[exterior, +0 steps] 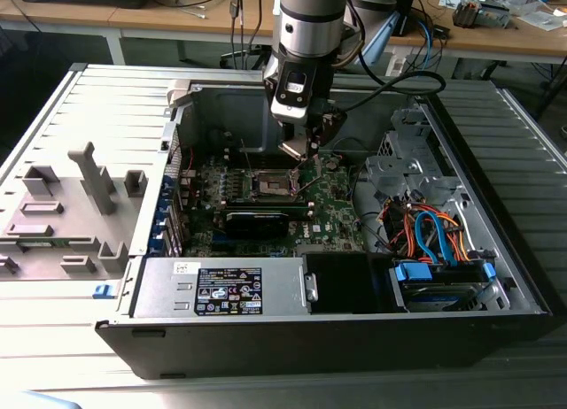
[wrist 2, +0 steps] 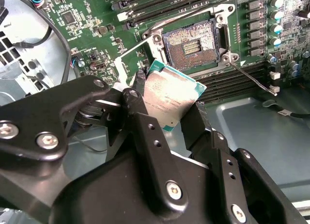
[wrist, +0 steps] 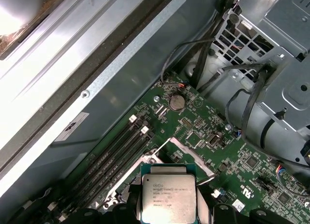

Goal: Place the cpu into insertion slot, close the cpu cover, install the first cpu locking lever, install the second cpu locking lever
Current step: 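Place the cpu into insertion slot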

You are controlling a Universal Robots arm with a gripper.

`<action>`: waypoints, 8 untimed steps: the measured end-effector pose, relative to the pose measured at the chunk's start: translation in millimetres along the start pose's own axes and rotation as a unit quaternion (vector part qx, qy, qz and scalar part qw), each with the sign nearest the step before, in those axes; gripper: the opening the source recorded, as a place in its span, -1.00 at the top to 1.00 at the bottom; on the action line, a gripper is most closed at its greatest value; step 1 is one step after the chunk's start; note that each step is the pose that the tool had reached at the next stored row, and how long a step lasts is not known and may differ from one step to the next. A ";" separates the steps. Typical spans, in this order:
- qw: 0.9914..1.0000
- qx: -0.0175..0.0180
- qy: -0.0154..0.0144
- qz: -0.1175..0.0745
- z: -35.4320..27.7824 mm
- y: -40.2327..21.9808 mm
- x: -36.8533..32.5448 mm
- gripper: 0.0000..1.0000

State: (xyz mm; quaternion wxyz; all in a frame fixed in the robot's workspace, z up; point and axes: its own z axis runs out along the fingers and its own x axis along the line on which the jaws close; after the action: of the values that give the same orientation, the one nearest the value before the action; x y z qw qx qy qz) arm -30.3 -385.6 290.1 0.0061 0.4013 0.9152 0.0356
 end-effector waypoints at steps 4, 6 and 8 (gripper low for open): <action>1.000 0.000 0.000 0.002 0.0 0.0 0.0 -0.08; 1.000 0.000 0.000 0.003 0.1 0.0 0.0 -0.08; 1.000 0.000 0.000 0.005 0.1 0.0 0.0 -0.08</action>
State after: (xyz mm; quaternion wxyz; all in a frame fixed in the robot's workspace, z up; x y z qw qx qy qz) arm -30.3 -385.6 289.9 0.0063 0.4055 0.9134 0.0356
